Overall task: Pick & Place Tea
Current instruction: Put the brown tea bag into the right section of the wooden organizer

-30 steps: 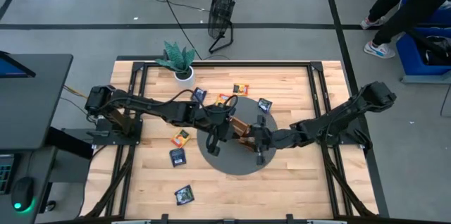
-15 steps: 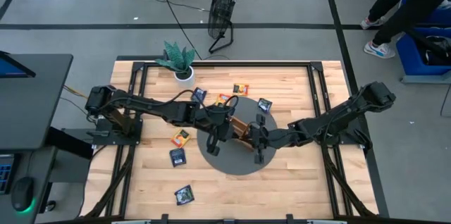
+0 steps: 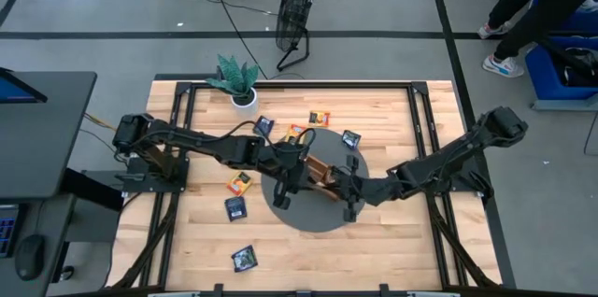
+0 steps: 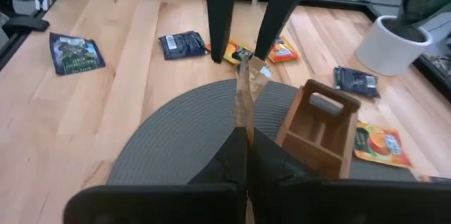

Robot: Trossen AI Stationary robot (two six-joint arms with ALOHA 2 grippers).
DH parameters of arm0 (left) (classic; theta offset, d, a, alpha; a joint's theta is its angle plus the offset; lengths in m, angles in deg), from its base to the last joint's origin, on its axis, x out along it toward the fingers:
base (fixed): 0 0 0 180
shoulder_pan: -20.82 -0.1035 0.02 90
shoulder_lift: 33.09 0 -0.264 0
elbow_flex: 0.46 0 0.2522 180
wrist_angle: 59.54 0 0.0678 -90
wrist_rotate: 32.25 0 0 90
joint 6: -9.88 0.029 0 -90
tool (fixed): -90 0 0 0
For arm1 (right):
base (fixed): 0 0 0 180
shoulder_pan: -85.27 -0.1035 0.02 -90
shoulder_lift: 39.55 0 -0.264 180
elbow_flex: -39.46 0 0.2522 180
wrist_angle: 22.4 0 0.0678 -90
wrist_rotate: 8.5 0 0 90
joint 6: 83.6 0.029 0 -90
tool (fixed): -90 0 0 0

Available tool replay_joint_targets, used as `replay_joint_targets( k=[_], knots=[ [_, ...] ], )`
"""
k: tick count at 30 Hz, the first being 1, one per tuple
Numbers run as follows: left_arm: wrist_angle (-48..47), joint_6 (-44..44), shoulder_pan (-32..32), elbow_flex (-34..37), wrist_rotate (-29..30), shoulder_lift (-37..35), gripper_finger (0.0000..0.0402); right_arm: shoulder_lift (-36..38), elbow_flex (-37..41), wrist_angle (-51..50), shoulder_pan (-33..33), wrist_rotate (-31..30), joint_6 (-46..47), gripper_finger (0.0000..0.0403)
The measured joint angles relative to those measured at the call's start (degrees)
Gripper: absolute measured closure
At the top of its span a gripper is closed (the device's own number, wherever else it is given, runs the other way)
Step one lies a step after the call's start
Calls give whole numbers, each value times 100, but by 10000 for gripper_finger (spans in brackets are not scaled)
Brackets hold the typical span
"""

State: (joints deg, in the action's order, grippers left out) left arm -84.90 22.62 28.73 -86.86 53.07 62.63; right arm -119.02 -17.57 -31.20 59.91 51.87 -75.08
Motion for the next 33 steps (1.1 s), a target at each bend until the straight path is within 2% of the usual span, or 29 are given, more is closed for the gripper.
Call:
replay_joint_targets(
  k=[6,14,19,24,30,33],
  knots=[
    [573,31,204,0,369,-4,322,315,4,-386,-536,-814,164,402],
    [1125,106,244,55,404,-11,353,553,7,-787,-1391,-2126,564,403],
    [3211,30,234,1107,446,-103,370,556,11,-827,-1769,-2687,786,403],
    [4810,-155,215,2073,447,-129,376,556,13,-765,-1936,-3131,816,403],
    [6360,-467,204,2898,325,-125,376,556,13,-201,-1886,-3127,443,403],
    [6648,-506,200,3131,299,-95,376,556,13,332,-1789,-3002,21,403]
  ],
)
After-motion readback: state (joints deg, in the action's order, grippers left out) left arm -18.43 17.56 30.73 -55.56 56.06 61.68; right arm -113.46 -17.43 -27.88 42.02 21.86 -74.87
